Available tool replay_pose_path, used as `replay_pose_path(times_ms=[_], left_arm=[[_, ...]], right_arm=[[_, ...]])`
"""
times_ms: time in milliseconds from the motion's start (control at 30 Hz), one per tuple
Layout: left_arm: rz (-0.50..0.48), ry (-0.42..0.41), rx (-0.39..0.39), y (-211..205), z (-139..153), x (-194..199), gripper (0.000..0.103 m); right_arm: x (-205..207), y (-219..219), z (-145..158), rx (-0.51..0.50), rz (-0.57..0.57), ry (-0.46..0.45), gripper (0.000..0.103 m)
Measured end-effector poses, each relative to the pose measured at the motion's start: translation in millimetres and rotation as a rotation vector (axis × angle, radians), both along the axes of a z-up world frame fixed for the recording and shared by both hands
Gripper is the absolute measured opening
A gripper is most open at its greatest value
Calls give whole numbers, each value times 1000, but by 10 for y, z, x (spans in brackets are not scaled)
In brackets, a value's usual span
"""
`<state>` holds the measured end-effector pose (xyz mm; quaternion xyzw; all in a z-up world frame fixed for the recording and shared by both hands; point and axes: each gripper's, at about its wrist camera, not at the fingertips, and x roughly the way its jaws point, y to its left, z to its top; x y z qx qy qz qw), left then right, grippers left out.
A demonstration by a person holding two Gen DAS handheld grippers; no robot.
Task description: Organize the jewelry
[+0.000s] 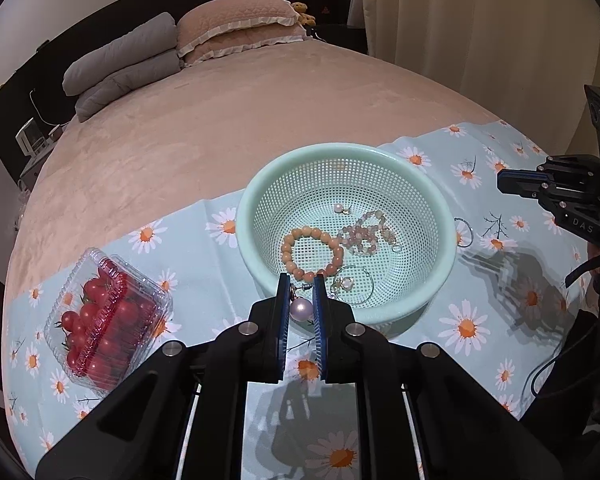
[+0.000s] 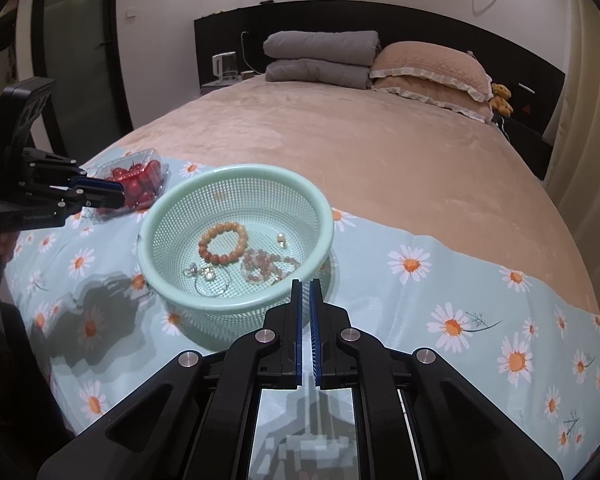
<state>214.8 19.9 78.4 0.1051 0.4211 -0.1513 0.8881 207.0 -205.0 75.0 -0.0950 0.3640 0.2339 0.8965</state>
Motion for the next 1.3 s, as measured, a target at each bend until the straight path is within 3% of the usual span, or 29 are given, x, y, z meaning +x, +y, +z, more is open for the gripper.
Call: replay_pose_path(times_ms=[67,100,133,400,467,500,533,633,833,1100,1300], left_arm=[[1,6,1,-2,-11,12,12],[-1,7,1,-3,-18,6,12],[-4,8,0,0,-21,6,12],[-3,17,6,13,-27,-11,12],[-2,17,5,16,-21,-17,12],[-1,17,6,18,-18,-20,12],[-2,17,7,17,-16,-21,12],[-2,18,9,13,-10,-25,12],[-7,16,9,-14,9,-19,12],[-7,16,5,-52,18,40,12],[-13,4,9,-97,6,64,12]], right_arm=[[40,-17,-98,-35,-27,8,44],[62,-29,-178,-60,-53,7,86],[74,-48,-263,-79,-78,-5,91],[262,-206,-1074,-58,-176,133,87],[300,-224,-1233,-57,-189,172,68],[284,-246,-1236,-40,-196,162,65],[287,-268,-1217,-28,-199,170,40],[302,-334,-1132,2,-191,206,41],[139,-325,-667,45,-160,95,41],[6,102,207,-1,-16,-91,41],[61,405,472,-36,58,-137,41]])
